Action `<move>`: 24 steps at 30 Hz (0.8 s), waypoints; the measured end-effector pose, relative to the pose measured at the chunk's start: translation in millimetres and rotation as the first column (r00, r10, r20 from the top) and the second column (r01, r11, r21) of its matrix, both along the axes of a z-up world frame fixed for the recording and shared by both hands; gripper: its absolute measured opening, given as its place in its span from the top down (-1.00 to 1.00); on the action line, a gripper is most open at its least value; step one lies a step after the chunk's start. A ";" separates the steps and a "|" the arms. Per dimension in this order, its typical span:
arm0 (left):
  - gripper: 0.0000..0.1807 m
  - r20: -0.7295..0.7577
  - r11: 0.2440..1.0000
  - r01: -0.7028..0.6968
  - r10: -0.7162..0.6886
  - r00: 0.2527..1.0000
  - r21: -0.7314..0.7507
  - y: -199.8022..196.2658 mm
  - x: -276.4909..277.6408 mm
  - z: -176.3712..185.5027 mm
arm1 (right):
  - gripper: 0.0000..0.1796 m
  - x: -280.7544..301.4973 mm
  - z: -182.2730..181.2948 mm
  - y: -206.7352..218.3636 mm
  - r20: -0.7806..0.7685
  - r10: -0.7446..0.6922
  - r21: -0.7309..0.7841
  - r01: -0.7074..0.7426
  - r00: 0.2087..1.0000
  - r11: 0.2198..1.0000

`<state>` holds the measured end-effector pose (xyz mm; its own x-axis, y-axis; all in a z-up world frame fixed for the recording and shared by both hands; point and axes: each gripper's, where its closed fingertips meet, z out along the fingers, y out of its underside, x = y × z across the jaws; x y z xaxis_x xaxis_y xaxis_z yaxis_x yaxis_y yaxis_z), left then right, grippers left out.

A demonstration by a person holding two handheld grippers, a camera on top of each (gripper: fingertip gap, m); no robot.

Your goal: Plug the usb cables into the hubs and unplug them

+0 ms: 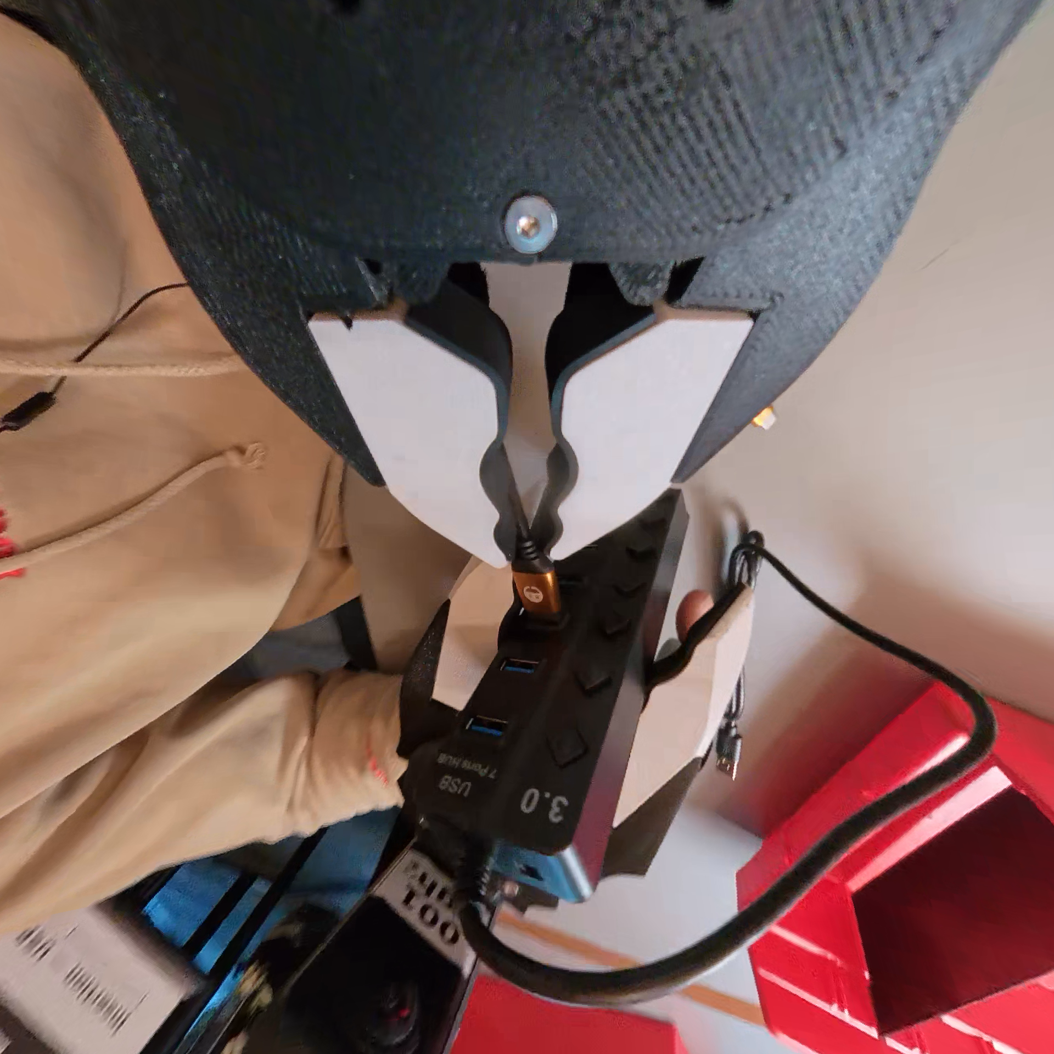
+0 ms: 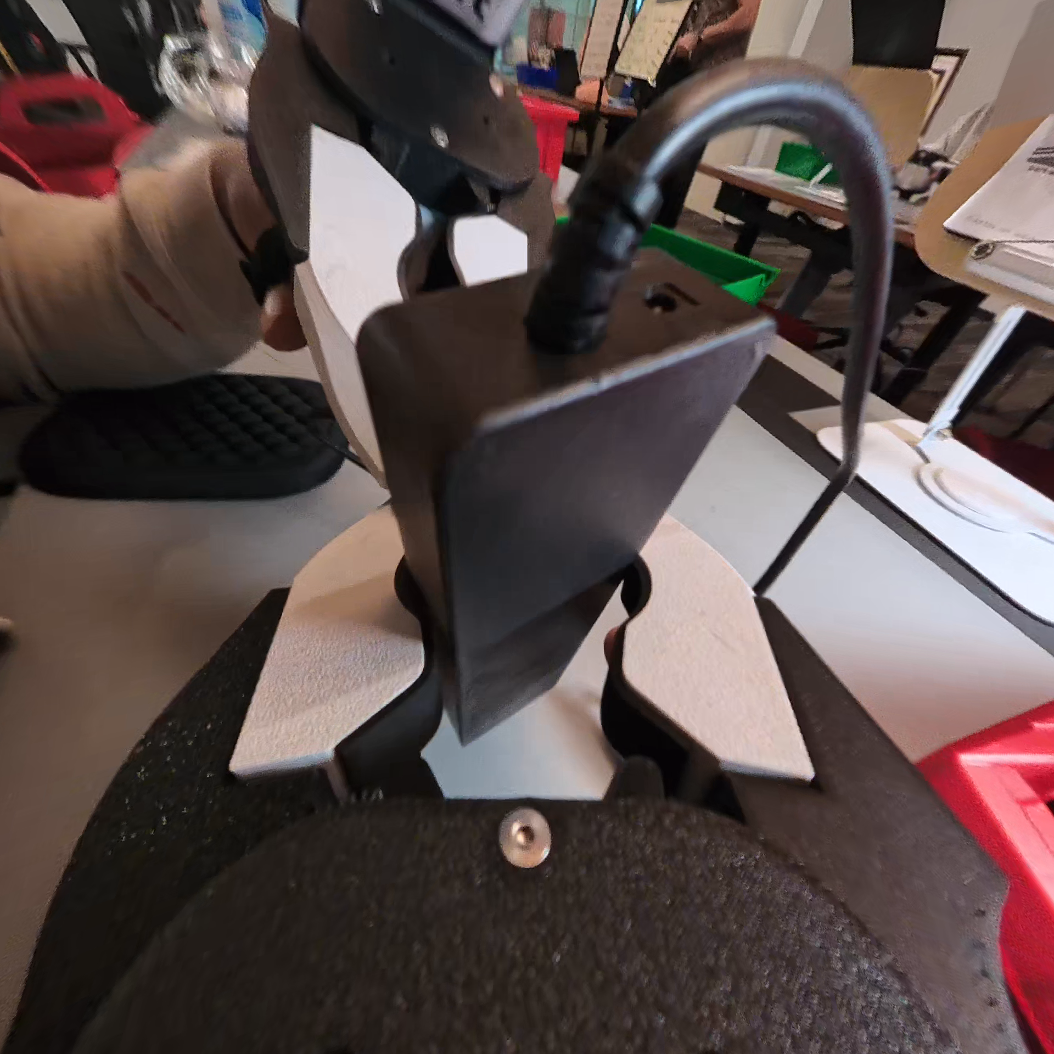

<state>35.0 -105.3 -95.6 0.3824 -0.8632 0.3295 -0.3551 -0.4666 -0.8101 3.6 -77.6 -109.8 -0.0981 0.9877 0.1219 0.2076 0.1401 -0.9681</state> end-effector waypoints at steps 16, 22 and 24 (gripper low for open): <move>0.92 0.046 0.997 0.066 -0.067 0.997 0.033 -7.9 -3.0 9.1 | 0.30 16.4 1.0 -29.6 -0.013 0.263 0.054 -0.262 0.965 0.964; 0.92 0.039 0.996 0.069 -0.071 0.997 0.053 -11.8 -0.3 8.7 | 0.30 15.4 17.2 -29.6 -0.158 0.234 0.076 -0.224 0.959 0.972; 0.92 0.064 0.997 0.049 -0.053 0.997 0.056 -8.5 0.4 10.5 | 0.29 16.2 21.1 -25.7 -0.175 0.211 0.123 -0.191 0.962 0.974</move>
